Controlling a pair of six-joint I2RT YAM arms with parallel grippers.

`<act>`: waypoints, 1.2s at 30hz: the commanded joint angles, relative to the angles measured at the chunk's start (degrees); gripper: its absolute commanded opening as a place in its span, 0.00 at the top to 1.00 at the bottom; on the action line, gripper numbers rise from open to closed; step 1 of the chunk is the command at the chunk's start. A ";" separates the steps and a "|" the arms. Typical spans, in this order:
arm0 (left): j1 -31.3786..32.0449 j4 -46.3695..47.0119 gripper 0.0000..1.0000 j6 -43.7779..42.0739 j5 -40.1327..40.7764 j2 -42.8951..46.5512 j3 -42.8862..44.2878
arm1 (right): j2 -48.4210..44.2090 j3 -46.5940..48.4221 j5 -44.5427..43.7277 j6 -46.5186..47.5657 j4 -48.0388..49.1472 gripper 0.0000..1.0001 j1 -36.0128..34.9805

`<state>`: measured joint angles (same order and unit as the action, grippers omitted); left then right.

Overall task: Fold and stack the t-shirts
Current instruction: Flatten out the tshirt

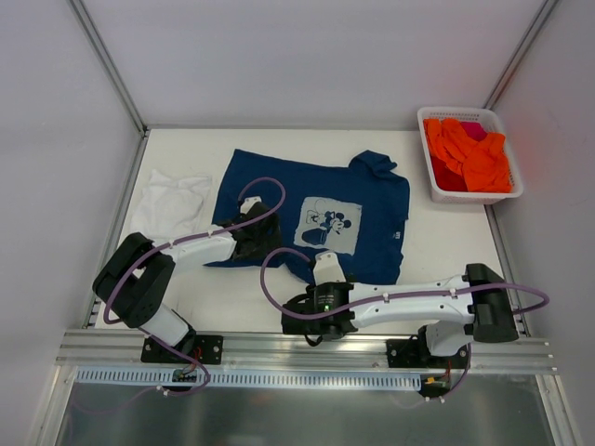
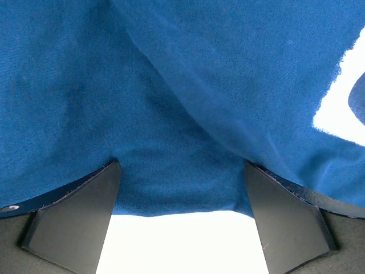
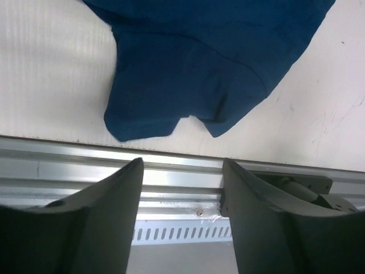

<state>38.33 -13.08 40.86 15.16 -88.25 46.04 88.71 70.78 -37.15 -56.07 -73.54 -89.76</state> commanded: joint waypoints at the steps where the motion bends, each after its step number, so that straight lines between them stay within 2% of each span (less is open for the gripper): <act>1: 0.61 -0.19 0.09 -0.78 -1.01 -2.10 0.71 | -1.86 0.49 -2.14 -5.00 -9.95 0.36 -0.68; 4: 0.61 -0.37 0.09 -1.05 -0.31 -2.28 0.63 | -3.97 2.24 -5.82 -9.22 -14.24 0.27 -1.56; 6: 0.61 -0.37 0.09 -1.13 -0.13 -2.02 0.63 | -7.04 2.34 -8.80 -10.63 -14.88 0.27 -1.56; 8: 0.61 -0.37 0.09 -1.05 -0.13 -1.67 0.72 | -9.94 0.42 -10.83 -11.51 -14.53 0.44 -0.87; 9: 0.61 -0.37 0.10 -1.05 -0.22 -1.58 0.80 | -10.91 -0.81 -11.54 -10.56 -13.83 0.58 1.32; 10: 0.61 -0.28 0.11 -1.13 -0.39 -1.40 0.98 | -11.88 -2.30 -11.37 -9.33 -10.95 0.88 3.08; 11: 0.61 -0.37 0.13 -1.22 -0.74 -1.40 1.07 | -12.76 -5.80 -11.02 -7.66 -8.84 0.99 4.84; 15: 0.61 -0.37 0.21 -1.40 -0.75 -0.52 0.54 | -19.34 -15.74 -7.08 4.27 8.70 0.99 15.64; 18: 0.61 -0.37 0.20 -1.57 -0.13 0.09 -0.07 | -21.73 -21.72 -2.69 11.57 18.48 0.99 23.56; 21: 0.61 -0.54 0.16 -1.93 -0.13 0.53 -0.16 | -20.77 -22.01 -1.26 14.93 21.24 0.99 28.40; 29: 0.61 -2.30 0.04 -2.28 0.31 0.97 -0.25 | -9.26 -18.23 3.47 26.35 30.80 1.00 37.44; 36: 0.61 -4.76 0.01 -2.89 2.42 2.81 -2.00 | 0.41 -17.17 8.23 30.23 35.04 1.00 43.17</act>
<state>38.33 -13.85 39.20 15.66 -87.68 45.65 86.83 51.88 -31.88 -29.15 -41.17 -47.90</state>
